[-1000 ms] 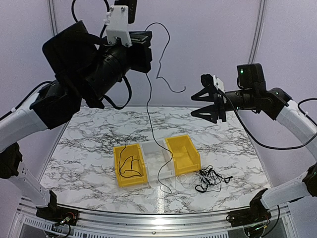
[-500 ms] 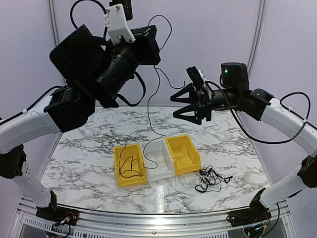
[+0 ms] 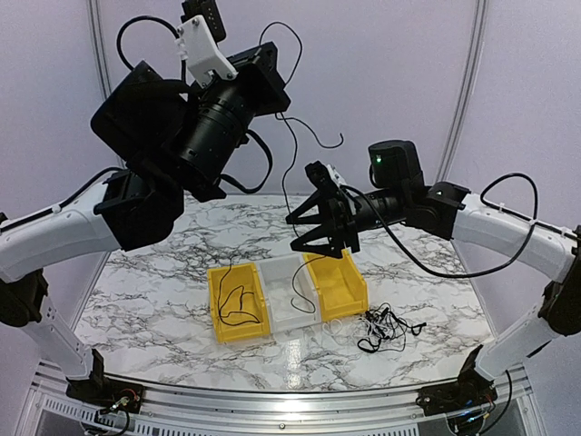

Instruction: Untangle the cables

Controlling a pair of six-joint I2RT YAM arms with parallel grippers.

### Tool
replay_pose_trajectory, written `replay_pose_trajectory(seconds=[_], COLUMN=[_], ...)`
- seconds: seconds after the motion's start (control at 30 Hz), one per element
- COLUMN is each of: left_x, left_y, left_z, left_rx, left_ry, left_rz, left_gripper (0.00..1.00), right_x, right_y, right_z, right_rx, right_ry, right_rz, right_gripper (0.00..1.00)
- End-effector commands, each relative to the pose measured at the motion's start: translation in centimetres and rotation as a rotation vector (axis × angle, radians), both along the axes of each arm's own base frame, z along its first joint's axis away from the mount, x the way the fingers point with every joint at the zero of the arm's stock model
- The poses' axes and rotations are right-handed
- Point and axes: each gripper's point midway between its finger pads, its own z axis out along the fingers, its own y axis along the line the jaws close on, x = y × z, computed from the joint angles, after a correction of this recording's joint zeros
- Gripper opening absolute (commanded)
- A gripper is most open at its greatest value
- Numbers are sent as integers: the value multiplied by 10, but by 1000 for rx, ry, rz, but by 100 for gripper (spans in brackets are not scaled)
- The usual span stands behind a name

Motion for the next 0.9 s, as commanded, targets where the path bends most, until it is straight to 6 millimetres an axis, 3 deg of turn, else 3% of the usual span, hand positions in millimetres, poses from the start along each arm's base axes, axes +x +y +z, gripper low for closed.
replay_pose_trajectory(seconds=[0.0, 0.17, 0.27, 0.5, 0.6, 0.7, 0.77, 0.87], left_x=[2, 6, 11, 26, 30, 30, 31, 32], left_y=[24, 33, 43, 74, 83, 86, 85, 85], left_z=[11, 7, -2, -33, -41, -41, -41, -41], left_rx=[-94, -103, -97, -109, -131, -175, -185, -194], left_ry=[-1, 6, 24, 82, 99, 111, 114, 121], left_rz=[20, 45, 78, 138, 143, 123, 121, 126], left_gripper=[0, 0, 0, 0, 0, 0, 0, 0], right_x=[-5, -6, -8, -6, -2, 10, 18, 23], right_y=[7, 11, 6, -21, -21, -15, -7, 7], right_z=[-3, -8, -1, 42, 47, 37, 25, 9], right_rx=[11, -8, -6, -7, -7, -13, -24, -48], right_ry=[-24, -6, -36, -169, -165, -145, -134, -133], right_rz=[16, 36, 27, -35, -62, -105, -124, -147], right_gripper=[56, 21, 0, 0, 0, 40, 50, 55])
